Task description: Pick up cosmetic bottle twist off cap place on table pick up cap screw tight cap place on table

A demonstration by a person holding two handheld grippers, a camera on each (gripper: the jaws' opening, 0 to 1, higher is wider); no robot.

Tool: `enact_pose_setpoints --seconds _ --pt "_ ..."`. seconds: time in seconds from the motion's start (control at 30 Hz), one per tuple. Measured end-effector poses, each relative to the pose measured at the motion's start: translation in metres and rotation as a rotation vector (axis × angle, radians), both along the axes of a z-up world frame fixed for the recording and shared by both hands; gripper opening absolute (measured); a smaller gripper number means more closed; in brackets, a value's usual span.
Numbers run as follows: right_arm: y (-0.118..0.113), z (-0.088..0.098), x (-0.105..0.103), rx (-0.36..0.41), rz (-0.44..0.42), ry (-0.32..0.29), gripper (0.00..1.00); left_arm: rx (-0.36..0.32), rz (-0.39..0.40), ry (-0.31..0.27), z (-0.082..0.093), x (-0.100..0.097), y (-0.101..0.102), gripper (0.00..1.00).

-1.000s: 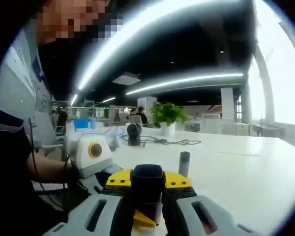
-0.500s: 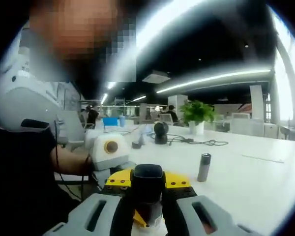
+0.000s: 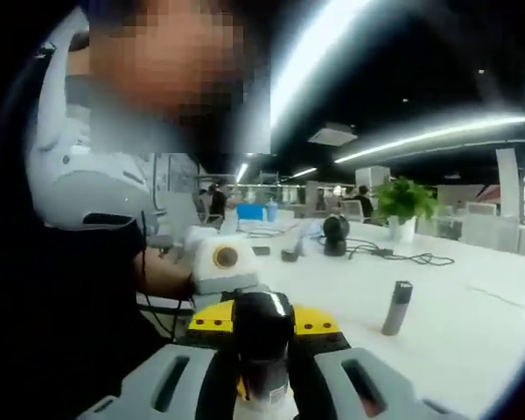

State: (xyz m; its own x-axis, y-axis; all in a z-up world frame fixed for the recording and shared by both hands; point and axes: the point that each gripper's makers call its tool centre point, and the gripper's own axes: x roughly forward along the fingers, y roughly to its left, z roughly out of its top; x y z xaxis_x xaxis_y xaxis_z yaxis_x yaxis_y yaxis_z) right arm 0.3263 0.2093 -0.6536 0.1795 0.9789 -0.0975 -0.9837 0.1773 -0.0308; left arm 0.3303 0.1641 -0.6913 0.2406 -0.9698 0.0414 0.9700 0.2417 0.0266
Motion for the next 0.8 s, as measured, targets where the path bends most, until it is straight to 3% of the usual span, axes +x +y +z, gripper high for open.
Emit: enact_pose_setpoints --seconds 0.3,0.47,0.8 --pt "-0.001 0.0 0.002 0.005 0.135 0.021 0.15 -0.002 -0.001 0.002 0.0 0.0 0.0 0.14" --pt "-0.01 0.0 -0.001 0.02 0.298 0.047 0.15 -0.004 -0.019 0.012 0.0 -0.003 -0.002 0.13" --pt "-0.018 0.0 0.009 0.036 0.377 0.076 0.15 -0.005 -0.02 0.017 0.0 -0.003 -0.002 0.13"
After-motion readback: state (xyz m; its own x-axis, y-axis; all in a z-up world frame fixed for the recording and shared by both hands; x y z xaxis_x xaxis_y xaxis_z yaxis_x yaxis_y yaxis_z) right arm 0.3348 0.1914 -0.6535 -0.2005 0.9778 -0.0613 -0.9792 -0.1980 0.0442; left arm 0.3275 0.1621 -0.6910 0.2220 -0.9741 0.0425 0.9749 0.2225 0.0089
